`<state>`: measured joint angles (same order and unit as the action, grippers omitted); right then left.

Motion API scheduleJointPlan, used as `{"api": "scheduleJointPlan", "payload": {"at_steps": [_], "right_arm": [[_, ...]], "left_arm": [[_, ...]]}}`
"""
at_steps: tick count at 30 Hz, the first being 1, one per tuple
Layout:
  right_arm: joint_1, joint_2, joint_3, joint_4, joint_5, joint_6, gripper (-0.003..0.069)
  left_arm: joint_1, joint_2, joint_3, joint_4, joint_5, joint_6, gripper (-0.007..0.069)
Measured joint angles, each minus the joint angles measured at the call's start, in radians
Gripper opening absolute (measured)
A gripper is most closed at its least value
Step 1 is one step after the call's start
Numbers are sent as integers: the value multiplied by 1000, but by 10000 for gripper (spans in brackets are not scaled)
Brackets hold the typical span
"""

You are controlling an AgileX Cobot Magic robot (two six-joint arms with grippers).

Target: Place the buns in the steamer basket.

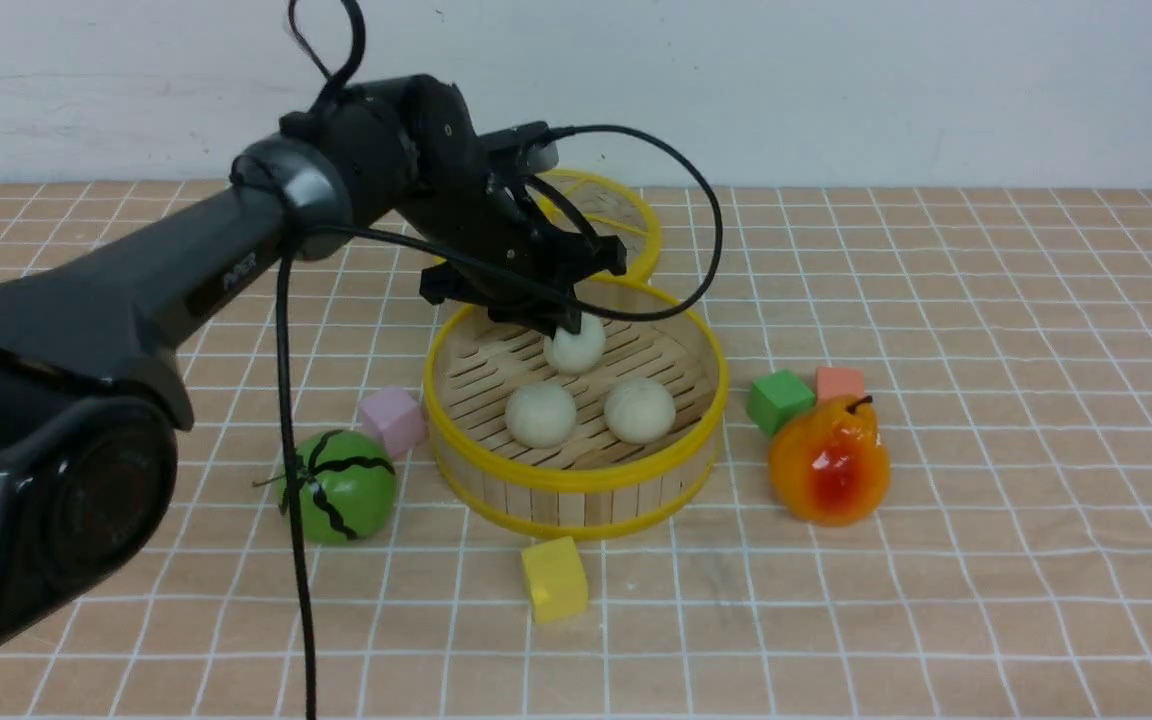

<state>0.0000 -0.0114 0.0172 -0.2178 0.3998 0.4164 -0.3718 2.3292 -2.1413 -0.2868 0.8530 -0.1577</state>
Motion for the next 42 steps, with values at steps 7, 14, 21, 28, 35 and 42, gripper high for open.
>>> {"api": "scheduleJointPlan", "payload": {"at_steps": [7, 14, 21, 28, 35, 42], "right_arm": [[0, 0, 0, 0, 0, 0, 241], [0, 0, 0, 0, 0, 0, 241], [0, 0, 0, 0, 0, 0, 241], [0, 0, 0, 0, 0, 0, 241], [0, 0, 0, 0, 0, 0, 241], [0, 0, 0, 0, 0, 0, 241]], "left_arm": [[6, -54, 0, 23, 72, -4, 382], [58, -295, 0, 92, 292, -2, 448], [39, -624, 53, 108, 384, 11, 304], [23, -963, 342, 123, 384, 11, 38], [23, -1550, 998, 222, 252, -69, -13], [23, -1893, 1374, 241, 138, -163, -13]]}}
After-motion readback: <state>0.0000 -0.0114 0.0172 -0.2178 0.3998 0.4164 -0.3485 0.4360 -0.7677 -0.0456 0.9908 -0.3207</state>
